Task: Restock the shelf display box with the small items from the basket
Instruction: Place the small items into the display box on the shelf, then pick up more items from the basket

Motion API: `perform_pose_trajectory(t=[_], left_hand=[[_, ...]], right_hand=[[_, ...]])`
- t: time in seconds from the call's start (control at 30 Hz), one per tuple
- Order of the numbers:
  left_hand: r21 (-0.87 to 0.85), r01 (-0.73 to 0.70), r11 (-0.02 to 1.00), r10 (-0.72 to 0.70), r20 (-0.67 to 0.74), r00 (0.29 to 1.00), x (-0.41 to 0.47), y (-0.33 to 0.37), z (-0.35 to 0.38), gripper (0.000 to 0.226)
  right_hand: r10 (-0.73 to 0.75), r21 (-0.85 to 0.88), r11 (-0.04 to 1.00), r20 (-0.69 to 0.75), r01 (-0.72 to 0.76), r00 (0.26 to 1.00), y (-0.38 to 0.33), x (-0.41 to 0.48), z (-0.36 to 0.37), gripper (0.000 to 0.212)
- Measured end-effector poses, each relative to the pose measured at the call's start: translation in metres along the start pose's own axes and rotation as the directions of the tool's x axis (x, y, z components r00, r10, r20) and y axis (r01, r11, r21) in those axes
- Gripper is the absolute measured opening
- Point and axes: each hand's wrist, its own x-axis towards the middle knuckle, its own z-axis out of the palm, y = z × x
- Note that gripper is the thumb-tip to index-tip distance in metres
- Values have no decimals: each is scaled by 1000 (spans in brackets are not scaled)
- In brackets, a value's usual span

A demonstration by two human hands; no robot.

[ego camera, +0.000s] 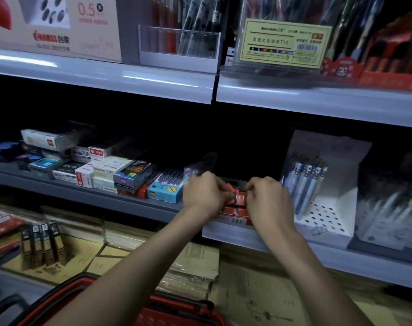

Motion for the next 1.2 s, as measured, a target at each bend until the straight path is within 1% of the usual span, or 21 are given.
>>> perform_pose_trajectory(t=[0.07, 0.1, 0.2, 0.33, 0.43, 0.5, 0.57, 0.67, 0.73, 0.8, 0.87, 0.97, 1.03, 1.1, 1.2], left_hand=[[186, -96, 978, 115, -98, 988, 1, -4, 5, 18], [233, -111, 966, 142, -120, 983, -1, -4, 6, 20], [234, -120, 965, 150, -112, 982, -6, -5, 3, 17], [226, -167, 960, 200, -131, 971, -19, -9, -11, 19], [229, -241, 943, 260, -58, 964, -38, -17, -29, 21], [274, -274, 922, 294, -32, 955, -54, -25, -40, 25], [300, -283, 911, 308, -35, 951, -72, -38, -51, 31], [385, -284, 878, 308, -3, 951, -99, -56, -68, 54], [450, -262, 854, 273, 43, 961, -116, -70, -80, 69], [488, -249, 837, 228, 104, 968, -135, -87, -91, 77], [503, -242, 830, 188, 155, 970, -155, -107, -100, 79], [533, -232, 814, 138, 211, 968, -190, -141, -108, 79], [553, -248, 796, 119, 259, 959, -213, -165, -109, 76], [552, -255, 794, 102, 293, 951, -237, -191, -104, 76], [548, -230, 804, 41, 335, 941, -262, -227, -91, 76]], right_hand=[[-7, -15, 1000, 35, 8, 999, 1, -6, 0, 16], [-8, -27, 1000, 54, 10, 999, 2, -9, 0, 15], [-14, 3, 1000, 85, 14, 996, 0, -15, -3, 13], [-21, 28, 999, 79, 19, 997, -2, -24, -9, 13], [-41, 63, 997, 82, 36, 996, -7, -33, -13, 14], [-94, 91, 992, 87, 86, 992, -13, -40, -16, 19], [-160, 106, 983, 85, 150, 984, -19, -51, -16, 23], [-252, 111, 964, 91, 242, 963, -29, -70, -15, 31], [-314, 117, 947, 136, 299, 940, -36, -85, -15, 42], [-372, 109, 928, 207, 356, 905, -43, -99, -14, 52], [-436, 120, 900, 273, 420, 857, -49, -114, -13, 55], [-527, 179, 850, 328, 496, 784, -60, -140, -6, 50], [-564, 231, 825, 378, 516, 734, -68, -161, 3, 47], [-579, 282, 813, 484, 509, 656, -76, -184, 20, 48], [-567, 297, 800, 658, 521, 496, -80, -221, 55, 53]])
